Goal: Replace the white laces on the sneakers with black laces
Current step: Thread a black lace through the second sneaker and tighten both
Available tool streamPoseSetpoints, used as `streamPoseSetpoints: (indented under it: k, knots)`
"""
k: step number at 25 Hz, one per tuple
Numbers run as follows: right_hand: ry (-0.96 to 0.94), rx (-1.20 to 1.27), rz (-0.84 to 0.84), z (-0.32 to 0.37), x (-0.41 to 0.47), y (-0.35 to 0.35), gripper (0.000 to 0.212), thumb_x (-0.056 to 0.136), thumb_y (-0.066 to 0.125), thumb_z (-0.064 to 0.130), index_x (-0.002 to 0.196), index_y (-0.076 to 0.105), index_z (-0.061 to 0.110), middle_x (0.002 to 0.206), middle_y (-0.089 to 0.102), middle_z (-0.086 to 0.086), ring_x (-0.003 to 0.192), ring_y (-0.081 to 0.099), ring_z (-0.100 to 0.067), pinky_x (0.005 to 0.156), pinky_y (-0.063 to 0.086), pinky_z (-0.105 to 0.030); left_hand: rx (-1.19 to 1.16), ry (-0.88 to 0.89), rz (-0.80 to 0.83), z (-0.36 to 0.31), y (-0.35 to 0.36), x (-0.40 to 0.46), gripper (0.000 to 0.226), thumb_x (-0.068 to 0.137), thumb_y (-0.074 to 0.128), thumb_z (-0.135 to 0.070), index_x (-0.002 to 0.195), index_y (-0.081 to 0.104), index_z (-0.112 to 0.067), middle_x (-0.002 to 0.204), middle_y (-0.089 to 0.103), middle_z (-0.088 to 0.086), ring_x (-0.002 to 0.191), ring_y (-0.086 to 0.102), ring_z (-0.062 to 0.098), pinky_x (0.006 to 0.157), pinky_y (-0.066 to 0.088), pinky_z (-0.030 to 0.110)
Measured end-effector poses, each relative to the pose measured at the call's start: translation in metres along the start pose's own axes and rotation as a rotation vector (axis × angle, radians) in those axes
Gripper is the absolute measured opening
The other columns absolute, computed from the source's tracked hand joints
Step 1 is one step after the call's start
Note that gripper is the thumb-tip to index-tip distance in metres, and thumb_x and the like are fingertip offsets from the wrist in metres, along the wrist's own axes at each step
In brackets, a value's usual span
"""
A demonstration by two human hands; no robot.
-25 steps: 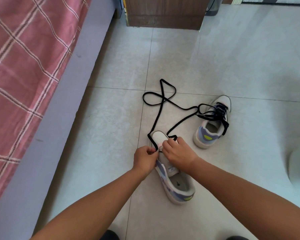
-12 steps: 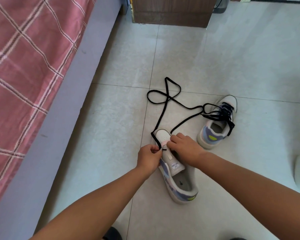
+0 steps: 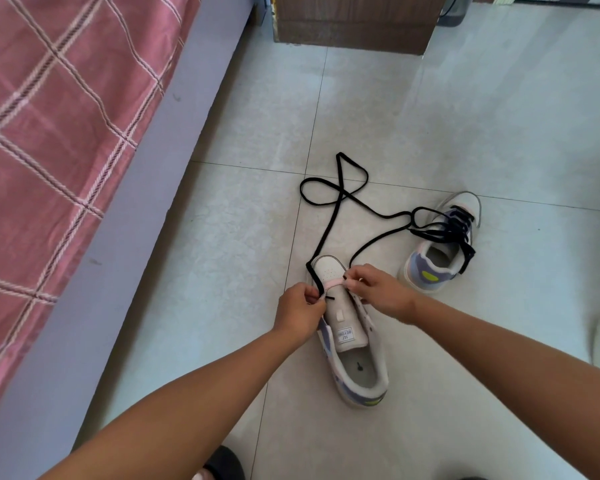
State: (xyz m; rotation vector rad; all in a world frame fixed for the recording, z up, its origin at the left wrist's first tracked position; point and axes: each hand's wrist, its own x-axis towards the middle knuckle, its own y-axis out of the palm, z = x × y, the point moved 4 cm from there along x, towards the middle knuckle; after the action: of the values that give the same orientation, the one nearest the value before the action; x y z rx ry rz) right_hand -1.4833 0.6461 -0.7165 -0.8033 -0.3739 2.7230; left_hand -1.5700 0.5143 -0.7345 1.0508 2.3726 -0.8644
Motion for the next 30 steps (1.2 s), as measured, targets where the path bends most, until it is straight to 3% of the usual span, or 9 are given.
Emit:
streamPoseSetpoints:
  k: [2,4,8,11,16,24,26,29,30]
  knots:
    - [-0.001,-0.088,-0.121,-0.008,-0.003,0.007,0.021,0.097,0.048,0.014,0.075,0.048,0.015,0.079,0.043,0.000,0.070,0.038,-0.010,0.068,0.036,-0.026,-0.013,0.005,-0.007,0.001,0.001,-0.001,0.011,0.084,0.066,-0.017,0.092,0.060,-0.011,0.084,0.062,0.002,0.086,0.065,0.026,0.077,0.057,0.045]
    - [-0.156,-0.525,-0.150,-0.011,-0.001,0.010,0.014,0.092,0.054,0.015,0.079,0.052,0.016,0.087,0.047,-0.002,0.080,0.044,-0.015,0.075,0.039,-0.034,-0.029,0.008,-0.002,0.000,0.003,-0.002,0.011,0.083,0.068,-0.019,0.090,0.062,-0.013,0.083,0.062,0.000,0.087,0.064,0.024,0.080,0.056,0.045]
    - [-0.516,-1.093,-0.105,-0.009,-0.003,0.018,0.031,0.063,0.076,-0.004,0.080,0.052,0.004,0.077,0.054,-0.015,0.062,0.052,-0.031,0.048,0.045,-0.037,-0.102,-0.041,0.009,-0.004,0.005,-0.003,0.007,0.084,0.068,-0.013,0.088,0.063,-0.013,0.085,0.064,0.004,0.086,0.065,0.024,0.082,0.056,0.046]
    - [-0.444,-1.109,-0.123,0.001,-0.003,0.028,0.038,0.054,0.074,-0.010,0.079,0.050,0.004,0.072,0.055,-0.016,0.058,0.053,-0.030,0.046,0.041,-0.033,-0.106,-0.058,0.011,-0.004,0.004,-0.004,0.006,0.084,0.068,-0.013,0.087,0.063,-0.014,0.087,0.065,0.005,0.090,0.066,0.027,0.082,0.056,0.046]
    - [-0.121,-0.968,-0.094,0.010,-0.005,0.034,0.016,0.093,0.040,0.009,0.107,0.048,0.004,0.107,0.058,-0.016,0.095,0.055,-0.032,0.065,0.027,-0.032,-0.103,-0.061,0.011,0.000,0.005,-0.004,0.008,0.085,0.067,-0.017,0.091,0.063,-0.015,0.091,0.066,0.005,0.092,0.065,0.025,0.085,0.055,0.044]
    - [-0.018,-1.034,-0.049,0.011,0.001,0.037,0.016,0.093,0.044,0.004,0.109,0.046,0.005,0.105,0.062,-0.016,0.096,0.058,-0.033,0.064,0.034,-0.033,-0.174,-0.079,0.049,-0.002,0.003,-0.007,0.013,0.086,0.066,-0.013,0.098,0.063,-0.010,0.091,0.064,0.006,0.090,0.065,0.024,0.080,0.057,0.042]
    - [-0.099,-1.121,-0.064,0.015,-0.005,0.041,0.019,0.087,0.058,0.005,0.104,0.052,0.002,0.099,0.063,-0.017,0.092,0.059,-0.032,0.063,0.040,-0.034,-0.193,-0.074,0.078,-0.005,0.001,-0.010,0.014,0.087,0.065,-0.012,0.100,0.062,-0.008,0.089,0.063,0.006,0.086,0.063,0.023,0.074,0.058,0.037]
    - [-0.165,-1.240,-0.037,0.022,-0.011,0.054,0.040,0.036,0.090,0.006,0.062,0.061,0.001,0.053,0.057,-0.013,0.046,0.057,-0.027,0.036,0.042,-0.026,-0.159,-0.058,0.082,-0.008,0.000,-0.010,0.020,0.087,0.063,-0.010,0.106,0.063,-0.004,0.093,0.065,0.007,0.086,0.064,0.022,0.076,0.058,0.038]
    - [-0.172,-1.268,-0.050,0.024,-0.009,0.056,0.038,0.036,0.089,0.007,0.061,0.061,0.001,0.053,0.057,-0.013,0.045,0.058,-0.026,0.036,0.043,-0.026,-0.099,-0.025,0.065,-0.010,0.001,-0.012,0.022,0.087,0.061,-0.012,0.108,0.062,-0.006,0.098,0.064,0.007,0.089,0.064,0.022,0.080,0.057,0.041]
